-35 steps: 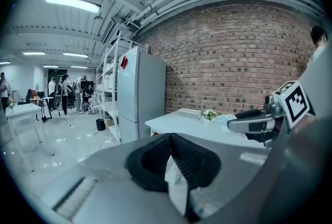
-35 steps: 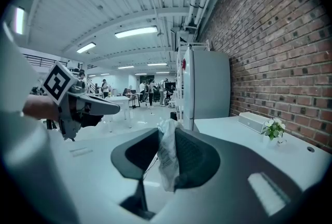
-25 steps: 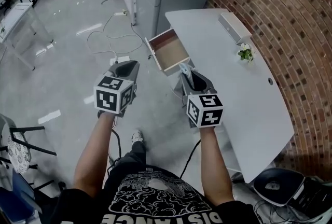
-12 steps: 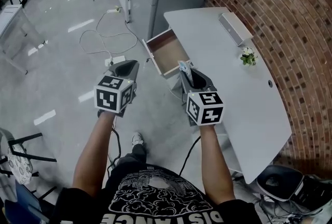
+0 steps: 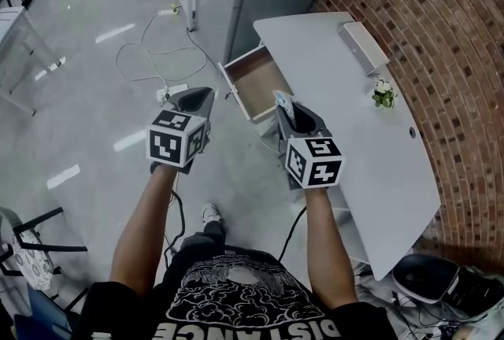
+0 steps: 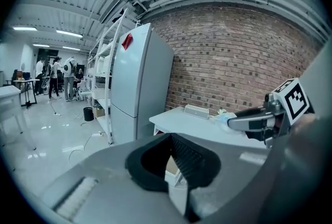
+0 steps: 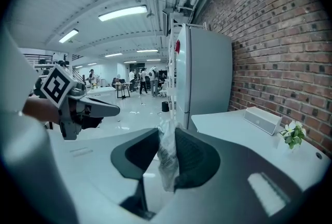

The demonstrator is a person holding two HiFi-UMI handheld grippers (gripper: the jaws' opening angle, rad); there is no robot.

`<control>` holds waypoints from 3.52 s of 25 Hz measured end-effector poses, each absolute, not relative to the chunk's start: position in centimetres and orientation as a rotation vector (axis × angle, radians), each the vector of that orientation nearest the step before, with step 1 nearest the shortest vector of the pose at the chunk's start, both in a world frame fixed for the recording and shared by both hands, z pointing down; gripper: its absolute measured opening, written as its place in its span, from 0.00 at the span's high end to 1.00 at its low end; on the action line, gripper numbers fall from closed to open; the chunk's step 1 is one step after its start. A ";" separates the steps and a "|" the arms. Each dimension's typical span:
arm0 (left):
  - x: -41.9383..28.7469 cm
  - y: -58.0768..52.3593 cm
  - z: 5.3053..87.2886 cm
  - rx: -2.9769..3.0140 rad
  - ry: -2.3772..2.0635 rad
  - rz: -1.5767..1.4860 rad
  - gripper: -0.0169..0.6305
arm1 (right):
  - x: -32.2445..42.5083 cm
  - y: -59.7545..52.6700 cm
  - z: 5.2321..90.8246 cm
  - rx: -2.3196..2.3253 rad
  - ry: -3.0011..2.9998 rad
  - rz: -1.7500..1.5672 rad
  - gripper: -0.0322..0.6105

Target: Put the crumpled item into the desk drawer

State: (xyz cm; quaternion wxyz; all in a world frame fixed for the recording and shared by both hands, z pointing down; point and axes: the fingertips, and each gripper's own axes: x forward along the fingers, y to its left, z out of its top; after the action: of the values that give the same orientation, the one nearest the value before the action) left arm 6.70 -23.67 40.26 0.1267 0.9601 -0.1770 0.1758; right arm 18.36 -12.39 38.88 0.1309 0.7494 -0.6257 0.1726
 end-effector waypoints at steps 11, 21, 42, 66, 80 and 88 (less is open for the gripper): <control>7.0 -26.4 43.2 2.732 -0.491 0.532 0.97 | 18.5 -15.5 41.6 2.149 -1.790 0.570 0.80; 6.2 -27.6 46.4 2.674 -0.534 0.588 0.97 | 18.3 -18.0 45.6 2.087 -1.826 0.652 0.80; 8.2 -31.2 53.9 2.519 -0.706 0.752 0.97 | 23.8 -25.0 58.7 1.902 -1.886 0.879 0.80; 14.2 -33.7 63.5 2.377 -0.739 0.883 0.97 | 28.8 -29.3 73.5 1.723 -1.851 1.065 0.79; 16.8 -34.6 66.5 2.341 -0.729 0.910 0.97 | 30.2 -31.0 77.0 1.685 -1.827 1.109 0.79; 17.3 -34.6 66.7 2.334 -0.723 0.949 0.97 | 30.5 -30.8 77.6 1.659 -1.831 1.124 0.75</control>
State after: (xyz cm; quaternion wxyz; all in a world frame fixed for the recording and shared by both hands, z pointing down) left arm 17.27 -34.61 66.68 0.2574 0.8604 -0.2667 0.3499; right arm 30.46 -30.83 77.60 0.2118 0.5974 -0.6592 0.4046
